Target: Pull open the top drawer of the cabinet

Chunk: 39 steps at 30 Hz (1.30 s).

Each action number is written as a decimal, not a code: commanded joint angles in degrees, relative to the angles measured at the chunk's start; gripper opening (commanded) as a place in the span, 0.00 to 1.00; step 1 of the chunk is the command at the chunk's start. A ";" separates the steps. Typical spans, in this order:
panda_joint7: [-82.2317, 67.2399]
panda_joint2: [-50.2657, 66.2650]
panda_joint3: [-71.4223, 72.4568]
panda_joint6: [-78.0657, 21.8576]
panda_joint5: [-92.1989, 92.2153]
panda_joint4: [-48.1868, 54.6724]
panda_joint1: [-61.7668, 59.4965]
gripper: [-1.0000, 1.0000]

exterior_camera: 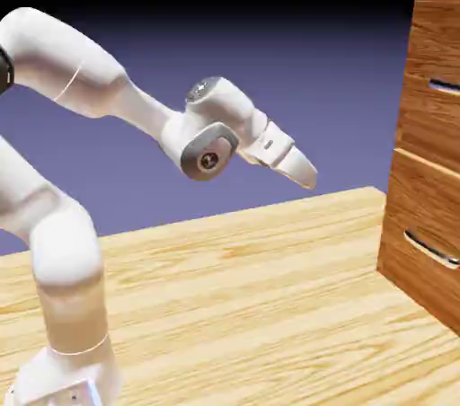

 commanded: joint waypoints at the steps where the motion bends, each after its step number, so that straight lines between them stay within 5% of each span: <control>1: 0.38 -0.16 -1.49 -0.14 -2.50 1.07 1.64 0.50; 39: 14.75 -6.39 -58.23 -5.39 -97.18 41.69 63.85 0.50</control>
